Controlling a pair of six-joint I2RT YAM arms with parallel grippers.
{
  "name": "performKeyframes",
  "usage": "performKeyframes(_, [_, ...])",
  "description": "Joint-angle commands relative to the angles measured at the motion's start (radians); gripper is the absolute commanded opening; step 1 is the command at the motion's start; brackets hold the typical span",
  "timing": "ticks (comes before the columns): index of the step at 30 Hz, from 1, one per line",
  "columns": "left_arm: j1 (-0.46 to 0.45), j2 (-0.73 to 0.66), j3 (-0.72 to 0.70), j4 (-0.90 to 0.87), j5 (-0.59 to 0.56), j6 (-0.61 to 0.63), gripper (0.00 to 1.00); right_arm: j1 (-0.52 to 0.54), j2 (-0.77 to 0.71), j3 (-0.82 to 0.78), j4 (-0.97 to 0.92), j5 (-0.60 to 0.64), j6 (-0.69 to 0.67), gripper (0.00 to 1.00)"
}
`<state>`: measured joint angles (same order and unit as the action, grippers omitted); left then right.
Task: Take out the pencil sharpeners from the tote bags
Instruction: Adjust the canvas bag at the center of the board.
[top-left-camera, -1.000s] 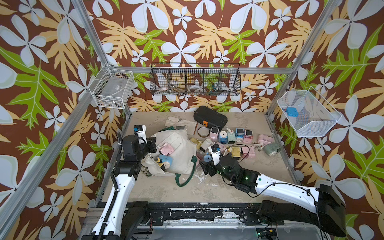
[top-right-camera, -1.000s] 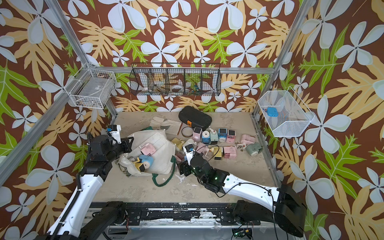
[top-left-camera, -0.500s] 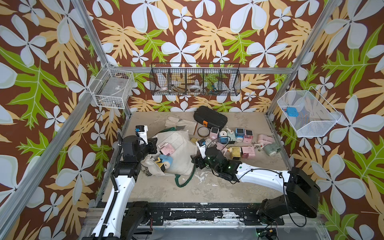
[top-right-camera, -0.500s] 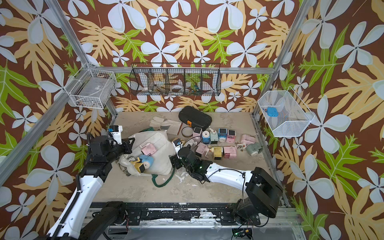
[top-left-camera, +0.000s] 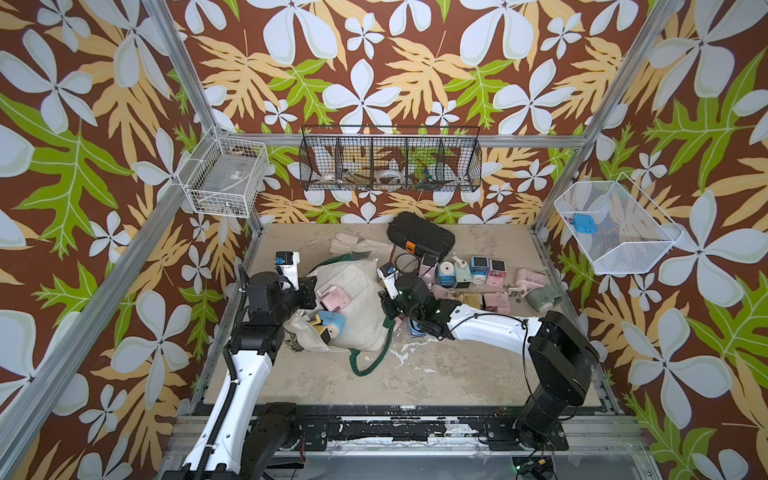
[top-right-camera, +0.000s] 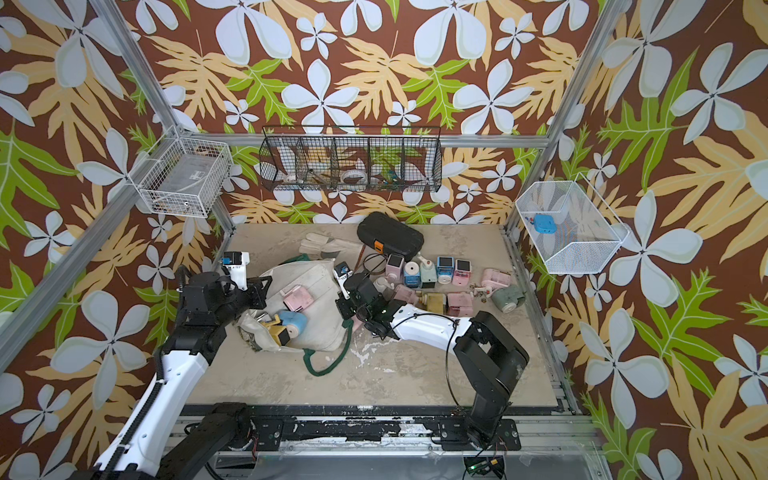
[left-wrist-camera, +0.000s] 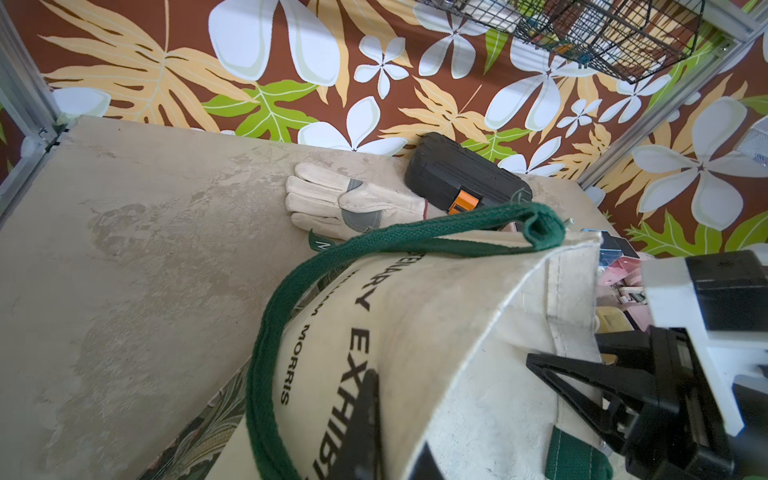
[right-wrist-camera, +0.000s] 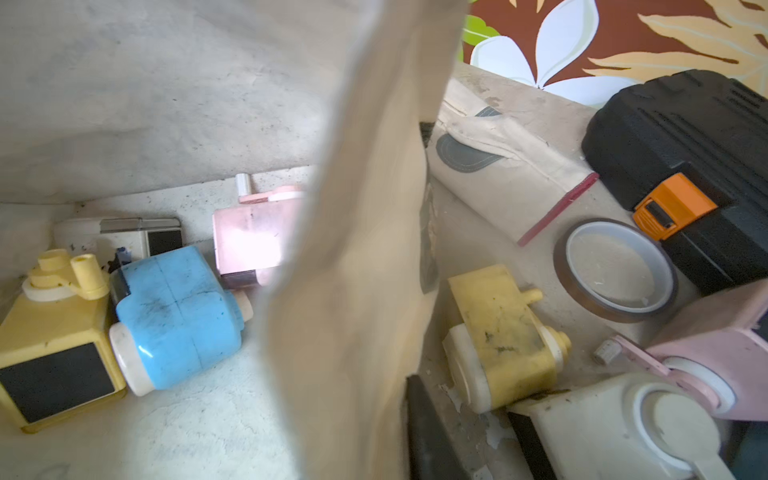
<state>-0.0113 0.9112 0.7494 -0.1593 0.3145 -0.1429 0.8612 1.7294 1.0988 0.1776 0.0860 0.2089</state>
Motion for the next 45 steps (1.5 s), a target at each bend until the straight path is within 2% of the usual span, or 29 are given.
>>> performKeyframes(1, [-0.009, 0.03, 0.032, 0.076, -0.002, 0.053, 0.0, 0.006, -0.013, -0.034, 0.055, -0.085, 0.001, 0.06])
performKeyframes(3, [-0.009, 0.054, 0.057, 0.083, -0.015, 0.065, 0.0, 0.017, -0.016, -0.06, 0.08, -0.111, 0.007, 0.0])
performKeyframes(8, [-0.009, 0.078, 0.053, 0.201, -0.065, 0.08, 0.0, 0.08, -0.014, -0.095, 0.122, -0.098, 0.0, 0.0])
performKeyframes(11, [-0.009, 0.122, 0.076, 0.231, -0.071, 0.103, 0.0, 0.09, 0.002, -0.11, 0.164, -0.155, 0.003, 0.0])
performKeyframes(14, [-0.008, 0.177, 0.081, 0.244, -0.094, 0.124, 0.0, 0.091, 0.005, -0.117, 0.176, -0.164, -0.007, 0.07])
performKeyframes(15, [-0.009, 0.19, 0.076, 0.25, -0.081, 0.121, 0.0, 0.091, 0.003, -0.12, 0.179, -0.176, -0.014, 0.11])
performKeyframes(17, [-0.009, 0.192, 0.046, 0.285, -0.036, 0.105, 0.0, 0.09, -0.008, -0.118, 0.17, -0.18, -0.024, 0.27])
performKeyframes(19, [-0.009, 0.179, 0.019, 0.31, 0.007, 0.099, 0.0, 0.091, -0.043, -0.134, 0.173, -0.157, -0.03, 0.47])
performKeyframes(20, [-0.009, 0.172, 0.018, 0.305, 0.016, 0.098, 0.0, 0.09, -0.066, -0.141, 0.171, -0.131, -0.026, 0.54])
performKeyframes(22, [-0.009, 0.146, 0.0, 0.297, 0.01, 0.1, 0.0, 0.091, -0.123, -0.167, 0.175, -0.108, -0.021, 0.63])
performKeyframes(25, [-0.009, 0.106, -0.03, 0.305, 0.005, 0.098, 0.0, 0.12, -0.206, -0.203, 0.175, -0.071, -0.016, 0.68])
performKeyframes(30, [-0.008, 0.095, -0.048, 0.284, -0.012, 0.094, 0.0, 0.256, -0.224, -0.146, 0.099, 0.047, -0.081, 0.71])
performKeyframes(32, [-0.01, 0.092, -0.051, 0.279, 0.001, 0.099, 0.0, 0.288, -0.189, -0.1, 0.073, 0.043, -0.086, 0.72])
performKeyframes(38, [-0.048, 0.035, -0.088, 0.267, -0.037, 0.151, 0.0, 0.304, -0.016, 0.024, 0.053, 0.066, -0.045, 0.72])
performKeyframes(45, [-0.087, -0.034, -0.136, 0.253, -0.091, 0.193, 0.0, 0.303, 0.2, 0.194, 0.037, 0.016, -0.058, 0.72])
